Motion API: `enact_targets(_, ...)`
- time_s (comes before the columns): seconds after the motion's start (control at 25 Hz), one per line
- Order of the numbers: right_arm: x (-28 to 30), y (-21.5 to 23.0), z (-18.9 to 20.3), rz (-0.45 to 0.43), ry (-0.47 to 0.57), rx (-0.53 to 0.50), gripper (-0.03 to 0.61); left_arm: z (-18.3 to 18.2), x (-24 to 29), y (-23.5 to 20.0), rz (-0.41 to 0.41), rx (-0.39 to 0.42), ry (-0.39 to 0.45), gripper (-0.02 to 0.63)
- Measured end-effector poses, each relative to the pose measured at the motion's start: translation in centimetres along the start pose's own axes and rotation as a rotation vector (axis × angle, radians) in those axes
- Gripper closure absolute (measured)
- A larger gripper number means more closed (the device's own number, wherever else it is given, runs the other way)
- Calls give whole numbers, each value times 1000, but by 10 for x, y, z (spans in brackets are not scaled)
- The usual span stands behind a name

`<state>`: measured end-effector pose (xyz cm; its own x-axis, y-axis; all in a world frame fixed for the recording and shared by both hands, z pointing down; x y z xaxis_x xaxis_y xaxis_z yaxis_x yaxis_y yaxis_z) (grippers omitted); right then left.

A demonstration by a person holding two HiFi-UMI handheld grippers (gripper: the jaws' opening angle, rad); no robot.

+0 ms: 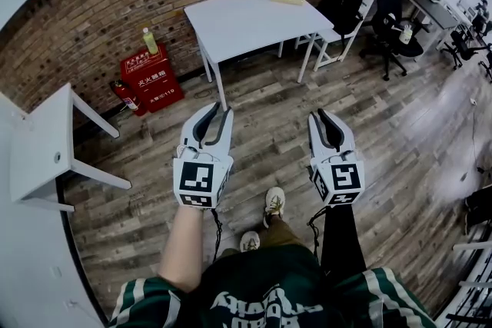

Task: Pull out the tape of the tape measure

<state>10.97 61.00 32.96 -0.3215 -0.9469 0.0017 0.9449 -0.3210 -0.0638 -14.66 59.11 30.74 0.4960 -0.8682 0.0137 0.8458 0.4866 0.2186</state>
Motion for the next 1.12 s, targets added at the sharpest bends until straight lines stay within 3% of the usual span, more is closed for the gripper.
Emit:
enact_targets(0.28,56,32,12,-27,3,32,489,11,56,-13,-17,20,-36,532)
enact_targets(0.84,231,140,17,-125,20,48,482,7,228,-53,-77,37,-12,532)
enact_targets(1.12,292,168,28,-163,7,65,475,18,282,-73,-112,38,-35,532)
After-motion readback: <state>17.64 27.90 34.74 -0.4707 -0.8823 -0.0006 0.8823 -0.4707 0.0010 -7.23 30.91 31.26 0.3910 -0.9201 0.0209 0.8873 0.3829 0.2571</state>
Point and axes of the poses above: the fingertips, and each gripper's own axes: x forward along the fingers, y to its right, z out of its underside, the point moved 8 cm from there along -x, backward along the fingers, and after that the axes turned 4 degrees about x, right-handed, at the moved point
